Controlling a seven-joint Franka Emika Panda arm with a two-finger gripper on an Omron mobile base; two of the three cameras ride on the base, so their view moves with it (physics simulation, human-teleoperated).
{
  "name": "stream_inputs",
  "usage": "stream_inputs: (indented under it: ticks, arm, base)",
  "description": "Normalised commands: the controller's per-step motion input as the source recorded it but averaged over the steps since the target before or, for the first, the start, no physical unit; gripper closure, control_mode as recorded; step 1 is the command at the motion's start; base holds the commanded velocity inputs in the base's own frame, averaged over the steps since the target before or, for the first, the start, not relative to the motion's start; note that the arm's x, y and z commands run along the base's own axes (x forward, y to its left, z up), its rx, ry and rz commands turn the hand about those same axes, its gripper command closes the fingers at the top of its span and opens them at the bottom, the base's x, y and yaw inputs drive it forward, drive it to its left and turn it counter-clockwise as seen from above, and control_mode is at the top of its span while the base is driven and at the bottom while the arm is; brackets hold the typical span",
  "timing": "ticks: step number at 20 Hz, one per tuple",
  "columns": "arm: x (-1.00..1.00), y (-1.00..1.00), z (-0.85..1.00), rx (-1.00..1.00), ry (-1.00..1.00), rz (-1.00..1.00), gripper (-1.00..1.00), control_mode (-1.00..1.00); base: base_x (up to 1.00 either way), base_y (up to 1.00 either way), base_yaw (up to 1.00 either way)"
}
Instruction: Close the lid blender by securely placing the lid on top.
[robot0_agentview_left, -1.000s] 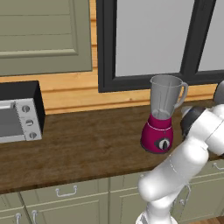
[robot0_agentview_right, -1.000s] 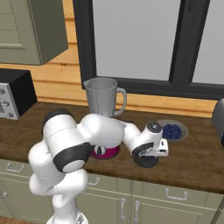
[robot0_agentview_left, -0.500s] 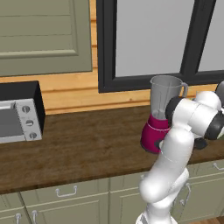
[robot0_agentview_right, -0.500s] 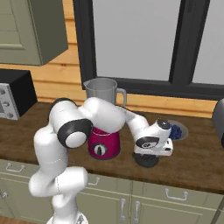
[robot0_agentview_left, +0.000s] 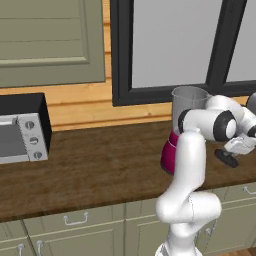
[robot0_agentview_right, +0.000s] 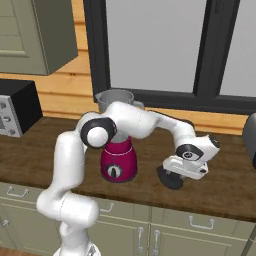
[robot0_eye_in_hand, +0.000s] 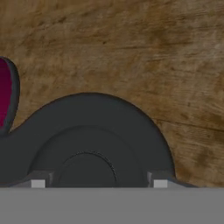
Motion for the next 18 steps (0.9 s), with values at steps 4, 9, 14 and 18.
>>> stream_inputs:
  ticks: [4, 9, 14, 18]
  arm:
    - [-0.31, 0.53, -0.21, -0.07, -0.08, 0.00, 1.00, -1.00]
    - [-0.44, 0.52, 0.00, -0.17, -0.18, 0.00, 1.00, -1.00]
    - [-0.51, 0.38, 0.03, -0.24, -0.23, 0.00, 1.00, -1.00]
    - [-0.38, 0.14, 0.32, -0.23, -0.22, 0.00, 1.00, -1.00]
  base:
    - [0.00, 0.00, 0.00]
    - [0.00, 0.00, 0.00]
    - [0.00, 0.00, 0.00]
    - [0.00, 0.00, 0.00]
